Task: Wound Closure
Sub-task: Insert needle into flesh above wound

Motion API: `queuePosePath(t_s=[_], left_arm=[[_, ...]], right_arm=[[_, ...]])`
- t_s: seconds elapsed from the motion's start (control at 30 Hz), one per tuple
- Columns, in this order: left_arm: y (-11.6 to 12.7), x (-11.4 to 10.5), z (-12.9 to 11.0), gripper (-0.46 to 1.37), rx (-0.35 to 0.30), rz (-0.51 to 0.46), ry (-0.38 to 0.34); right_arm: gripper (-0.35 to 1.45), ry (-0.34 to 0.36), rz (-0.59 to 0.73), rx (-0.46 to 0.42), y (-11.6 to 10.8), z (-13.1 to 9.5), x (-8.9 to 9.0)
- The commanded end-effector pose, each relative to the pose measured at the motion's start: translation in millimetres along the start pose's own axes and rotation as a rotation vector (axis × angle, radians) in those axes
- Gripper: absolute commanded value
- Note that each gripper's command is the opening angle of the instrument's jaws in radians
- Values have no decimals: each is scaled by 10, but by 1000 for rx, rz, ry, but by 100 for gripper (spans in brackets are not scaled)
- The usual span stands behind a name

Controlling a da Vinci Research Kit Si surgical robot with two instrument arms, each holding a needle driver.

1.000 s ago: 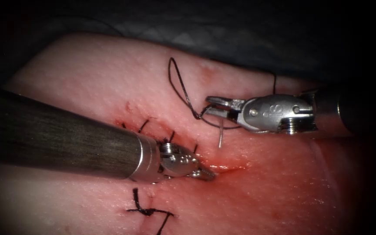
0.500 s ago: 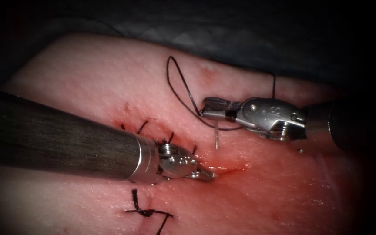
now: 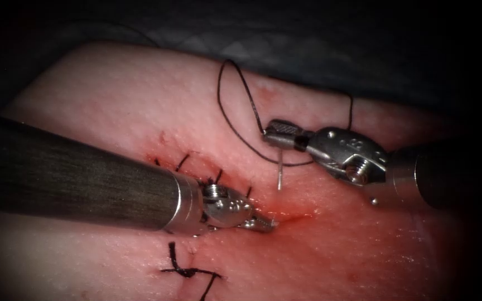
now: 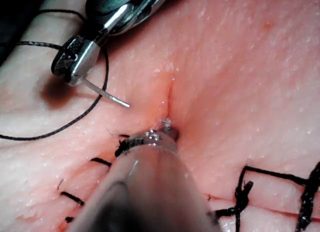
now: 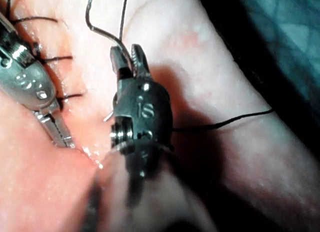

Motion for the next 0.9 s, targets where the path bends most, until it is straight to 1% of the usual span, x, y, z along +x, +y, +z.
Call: queuePosePath(t_s=[0.03,0.07,0.1,0.2,0.27,0.3,0.4,0.47,0.53,0.63,0.73,0.8,0.9], left_arm=[[0,0,0,-31,-10,-1,0],[0,0,0,-31,-10,-1,0],[0,0,0,-31,-10,-1,0],[0,0,0,-30,-10,0,0],[0,0,0,-30,-10,0,0],[0,0,0,-30,-10,0,0],[0,0,0,-30,-10,0,0],[0,0,0,-30,-10,0,0],[0,0,0,-30,-10,0,0],[0,-1,0,-30,-10,0,0],[0,0,0,-30,-10,0,0],[0,0,0,-30,-11,0,0],[0,0,-1,-30,-8,0,0]], right_arm=[[-35,-6,40,16,-2,1,-3],[-35,-7,83,34,-3,3,-8],[-35,-9,93,39,-4,4,-10],[-35,-8,177,62,-8,5,-17],[-35,-7,229,77,-11,5,-18],[-35,-7,323,83,-14,4,-19],[-35,-24,373,117,-19,3,-21],[-35,-26,432,143,-23,3,-23],[-35,-39,524,169,-31,3,-26],[-35,-69,627,184,-41,4,-28],[-35,-98,694,202,-52,4,-32],[-35,-105,721,229,-58,3,-34],[-35,-104,795,242,-69,4,-38]])
